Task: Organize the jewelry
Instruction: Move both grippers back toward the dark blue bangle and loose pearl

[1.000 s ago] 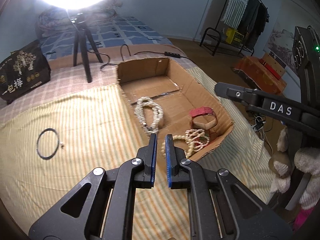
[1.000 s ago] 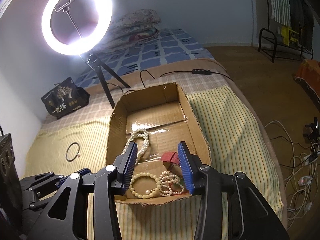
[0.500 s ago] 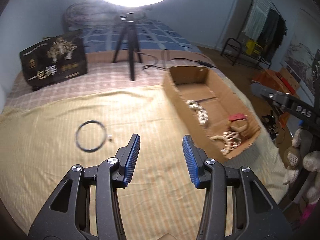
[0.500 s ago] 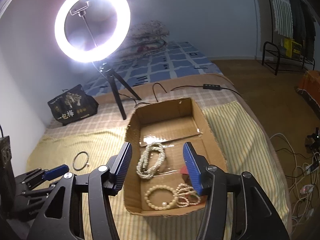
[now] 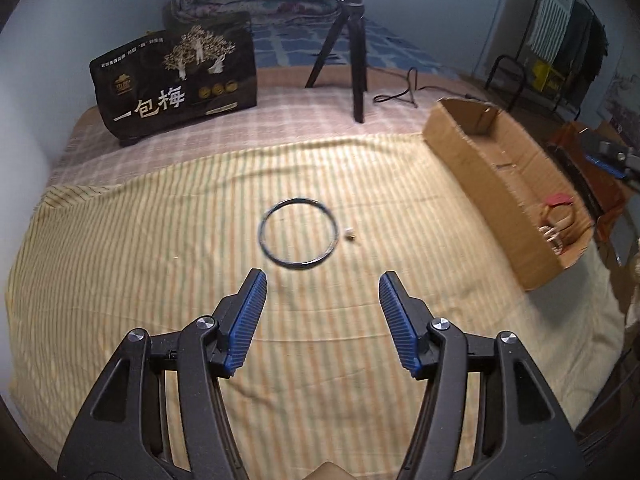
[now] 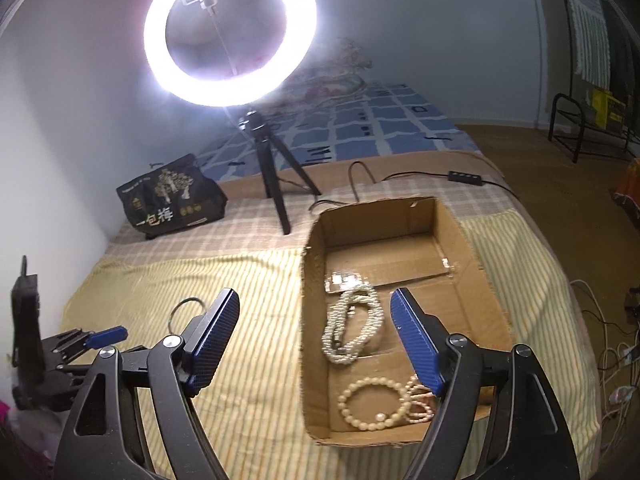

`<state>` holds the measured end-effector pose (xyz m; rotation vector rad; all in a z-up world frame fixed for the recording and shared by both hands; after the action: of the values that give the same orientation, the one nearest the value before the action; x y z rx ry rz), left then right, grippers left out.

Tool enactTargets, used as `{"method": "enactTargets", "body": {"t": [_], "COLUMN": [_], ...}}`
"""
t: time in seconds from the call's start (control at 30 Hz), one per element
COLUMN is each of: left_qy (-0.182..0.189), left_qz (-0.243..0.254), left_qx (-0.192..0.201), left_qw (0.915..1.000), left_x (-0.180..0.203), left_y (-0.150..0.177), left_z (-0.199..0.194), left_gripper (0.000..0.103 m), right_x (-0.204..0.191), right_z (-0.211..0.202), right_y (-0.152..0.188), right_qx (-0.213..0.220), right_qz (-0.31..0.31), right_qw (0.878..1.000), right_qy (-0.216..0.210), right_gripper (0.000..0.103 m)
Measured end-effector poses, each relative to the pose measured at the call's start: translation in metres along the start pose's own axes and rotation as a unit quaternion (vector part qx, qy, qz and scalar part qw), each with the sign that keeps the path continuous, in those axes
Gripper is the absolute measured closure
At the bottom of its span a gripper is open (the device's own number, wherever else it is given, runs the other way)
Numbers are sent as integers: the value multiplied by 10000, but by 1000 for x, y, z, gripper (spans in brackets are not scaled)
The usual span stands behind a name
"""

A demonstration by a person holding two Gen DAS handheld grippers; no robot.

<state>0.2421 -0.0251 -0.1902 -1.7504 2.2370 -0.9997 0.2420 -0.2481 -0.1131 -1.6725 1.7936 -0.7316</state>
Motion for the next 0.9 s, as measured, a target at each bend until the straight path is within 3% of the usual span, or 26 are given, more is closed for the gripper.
{"method": "enactTargets", "body": {"t": [0.4, 0.9], "left_qy": [76, 141], "left_qz": [301, 406], "left_qx": [-414, -606], "left_qw": [9987, 9972], "left_x": [-20, -37], "left_y": [2, 0], "left_z": [34, 69], "left_gripper": [43, 43], "right_x": [-55, -71], "right_z": [13, 47], "right_y": [25, 39], "right_qx": [-510, -937], "right_qz": [-653, -708], "right_qw": [9954, 9918], "right_qy": [-476, -500], "right_gripper": [25, 25]}}
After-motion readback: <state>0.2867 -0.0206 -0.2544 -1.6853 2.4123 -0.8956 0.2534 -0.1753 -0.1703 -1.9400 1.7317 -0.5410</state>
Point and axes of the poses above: each gripper's, at about its wrist camera, not at the fingertips, and z roughly the way its jaws point, x to its right, y to its underside, the point moved 8 cm from there along z, roughly the way its jaws point, and after that the axes turned 15 degrees about y, right-handed, at the moved point
